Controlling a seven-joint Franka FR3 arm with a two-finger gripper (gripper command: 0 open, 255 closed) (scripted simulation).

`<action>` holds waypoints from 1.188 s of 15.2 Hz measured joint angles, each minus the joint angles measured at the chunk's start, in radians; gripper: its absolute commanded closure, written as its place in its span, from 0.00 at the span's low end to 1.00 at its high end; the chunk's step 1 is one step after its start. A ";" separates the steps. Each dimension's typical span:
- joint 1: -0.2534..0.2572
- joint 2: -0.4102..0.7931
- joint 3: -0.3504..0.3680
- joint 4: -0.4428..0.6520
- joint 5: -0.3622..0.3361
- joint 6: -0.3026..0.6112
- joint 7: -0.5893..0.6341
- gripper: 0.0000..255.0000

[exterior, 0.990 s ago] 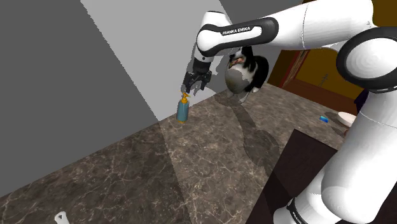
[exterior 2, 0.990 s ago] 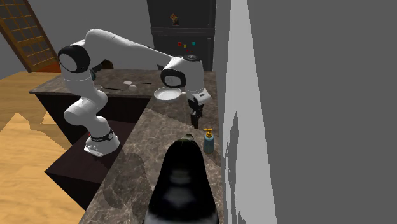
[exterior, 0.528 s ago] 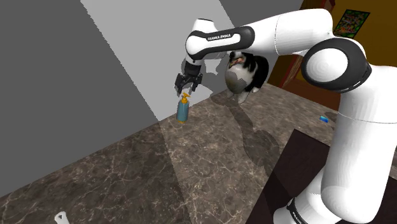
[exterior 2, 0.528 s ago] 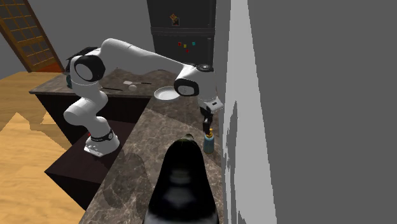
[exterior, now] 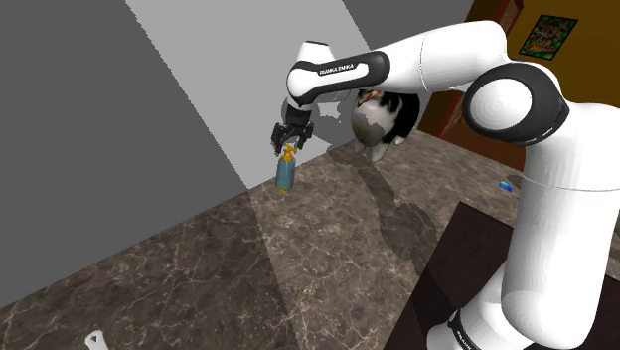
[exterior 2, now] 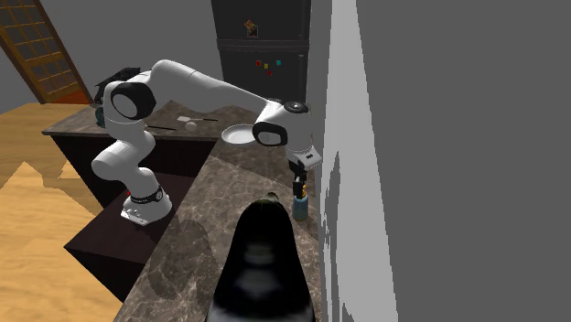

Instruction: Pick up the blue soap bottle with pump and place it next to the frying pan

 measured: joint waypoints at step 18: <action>0.000 -0.012 0.000 0.021 -0.001 -0.033 0.003 1.00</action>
